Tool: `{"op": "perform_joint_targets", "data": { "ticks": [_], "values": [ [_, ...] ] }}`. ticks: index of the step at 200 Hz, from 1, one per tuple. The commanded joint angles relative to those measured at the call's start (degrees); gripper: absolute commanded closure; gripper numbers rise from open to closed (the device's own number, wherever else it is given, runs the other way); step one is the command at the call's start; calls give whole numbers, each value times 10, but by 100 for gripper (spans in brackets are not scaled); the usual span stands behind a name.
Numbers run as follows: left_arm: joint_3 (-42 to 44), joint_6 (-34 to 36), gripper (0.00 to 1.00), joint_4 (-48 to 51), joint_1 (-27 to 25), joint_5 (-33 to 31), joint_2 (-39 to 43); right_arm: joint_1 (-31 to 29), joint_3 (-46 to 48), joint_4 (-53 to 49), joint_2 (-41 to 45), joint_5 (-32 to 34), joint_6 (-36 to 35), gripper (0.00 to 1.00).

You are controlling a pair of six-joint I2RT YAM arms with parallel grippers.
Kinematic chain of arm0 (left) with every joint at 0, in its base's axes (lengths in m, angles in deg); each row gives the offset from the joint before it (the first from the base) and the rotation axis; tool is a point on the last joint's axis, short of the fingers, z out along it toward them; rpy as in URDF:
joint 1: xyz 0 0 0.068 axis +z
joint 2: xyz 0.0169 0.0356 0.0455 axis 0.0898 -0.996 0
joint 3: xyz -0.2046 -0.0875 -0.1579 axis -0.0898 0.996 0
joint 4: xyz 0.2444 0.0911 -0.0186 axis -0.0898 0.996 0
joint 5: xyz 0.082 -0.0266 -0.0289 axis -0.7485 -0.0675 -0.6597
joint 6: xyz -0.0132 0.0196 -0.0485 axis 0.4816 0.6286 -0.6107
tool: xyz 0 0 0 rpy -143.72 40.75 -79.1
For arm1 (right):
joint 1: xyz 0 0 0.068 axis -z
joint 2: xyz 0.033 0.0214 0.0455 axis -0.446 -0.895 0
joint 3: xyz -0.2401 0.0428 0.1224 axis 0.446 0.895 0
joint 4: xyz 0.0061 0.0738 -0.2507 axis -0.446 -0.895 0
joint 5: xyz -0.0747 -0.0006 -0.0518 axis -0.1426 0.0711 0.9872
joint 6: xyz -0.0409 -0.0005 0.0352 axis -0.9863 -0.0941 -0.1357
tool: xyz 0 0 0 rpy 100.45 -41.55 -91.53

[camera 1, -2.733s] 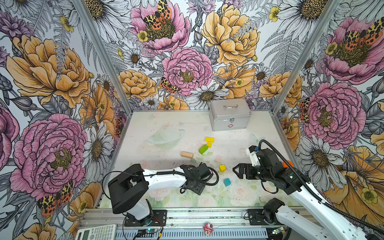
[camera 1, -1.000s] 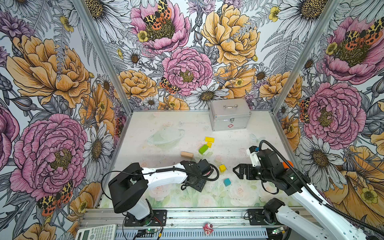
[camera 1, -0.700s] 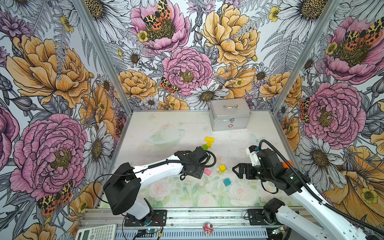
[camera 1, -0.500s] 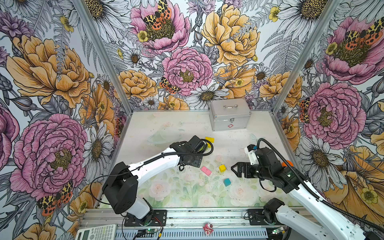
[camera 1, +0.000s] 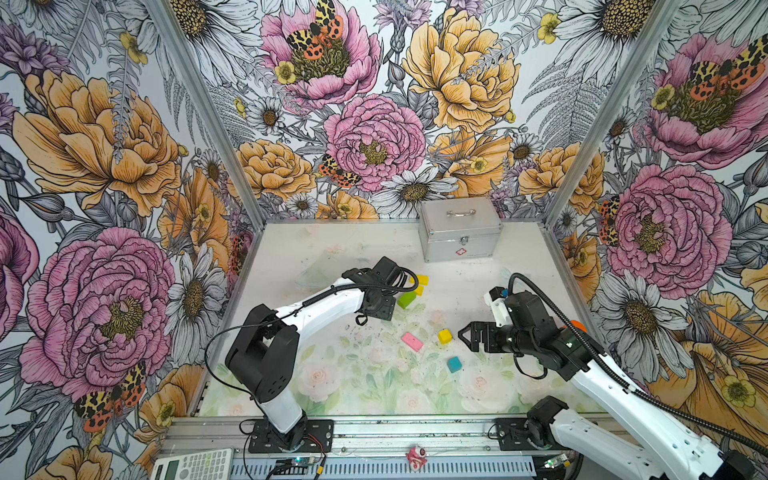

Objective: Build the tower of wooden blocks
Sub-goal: 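Carry the held wooden bar farther from the robot above the stacked bars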

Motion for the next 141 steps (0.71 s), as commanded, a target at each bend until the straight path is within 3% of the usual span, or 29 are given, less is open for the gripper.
{"op": "perform_joint_targets", "data": {
  "ticks": [1, 141],
  "values": [
    [-11, 9, 26, 0, 6, -9, -7, -1, -12, 15, -6, -3, -7, 0],
    [-3, -2, 23, -39, 31, 23, -29, -1, -27, 17, -32, 2, -17, 0]
  ]
}}
